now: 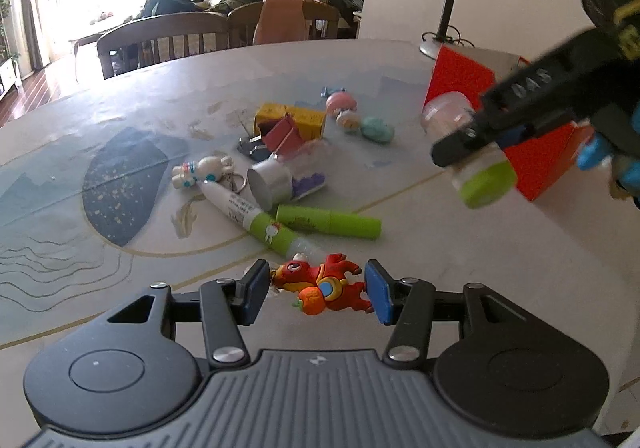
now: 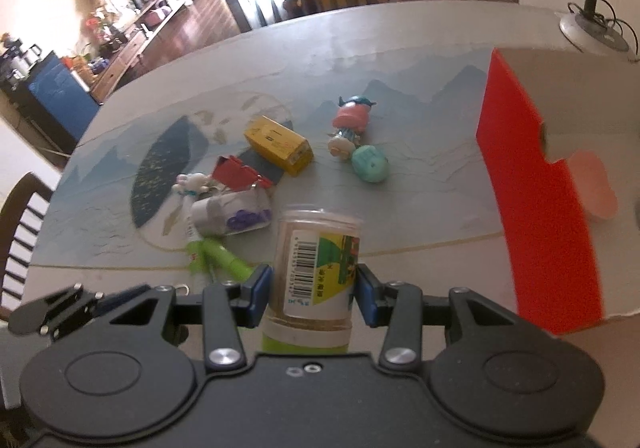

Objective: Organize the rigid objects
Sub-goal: 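Lift the bottle with the right tool while the left tool grasps the red keychain figure, then lower the bottle and keychain figure into the box and open both tools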

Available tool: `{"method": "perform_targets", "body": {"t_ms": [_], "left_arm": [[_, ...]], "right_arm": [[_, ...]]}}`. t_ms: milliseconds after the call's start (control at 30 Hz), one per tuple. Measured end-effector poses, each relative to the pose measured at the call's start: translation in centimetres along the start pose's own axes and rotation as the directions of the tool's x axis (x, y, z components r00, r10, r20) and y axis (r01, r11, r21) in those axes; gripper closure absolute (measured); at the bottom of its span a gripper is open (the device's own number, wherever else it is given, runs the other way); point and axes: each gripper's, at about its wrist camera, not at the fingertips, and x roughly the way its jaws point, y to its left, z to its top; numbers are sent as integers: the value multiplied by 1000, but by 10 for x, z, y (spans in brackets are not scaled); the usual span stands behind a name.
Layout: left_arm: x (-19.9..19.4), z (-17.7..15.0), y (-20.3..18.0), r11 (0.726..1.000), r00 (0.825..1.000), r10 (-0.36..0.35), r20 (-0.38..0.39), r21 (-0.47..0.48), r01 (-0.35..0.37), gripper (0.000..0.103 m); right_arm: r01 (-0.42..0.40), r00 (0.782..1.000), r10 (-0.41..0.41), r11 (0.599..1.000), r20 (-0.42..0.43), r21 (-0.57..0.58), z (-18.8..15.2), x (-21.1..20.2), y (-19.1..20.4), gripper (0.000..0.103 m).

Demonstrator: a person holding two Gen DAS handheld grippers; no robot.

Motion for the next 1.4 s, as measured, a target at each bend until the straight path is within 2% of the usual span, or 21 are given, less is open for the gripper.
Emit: {"method": "perform_targets", "body": {"t_ms": [333, 633, 833, 967, 1400], "left_arm": [[-35, 43, -31, 999, 999, -8, 53, 34, 6, 51], [-48, 92, -82, 993, 996, -29, 87, 120, 18, 51], [-40, 122, -120, 986, 992, -63, 107, 159, 45, 51], [-30, 140, -151, 978, 990, -87, 115, 199, 63, 51], [25, 188, -244, 945, 985, -150, 90, 305, 116, 51]], "right_arm": [[-32, 999, 33, 998, 29, -54, 9, -53, -13, 60], [-38, 995, 40, 999, 93, -22, 22, -89, -59, 60], [0, 992, 0, 1000, 125, -1, 32, -105, -101, 60], [20, 993, -23, 999, 117, 30, 39, -107, -134, 60], [108, 984, -124, 987, 131, 120, 53, -114, -236, 60]]}}
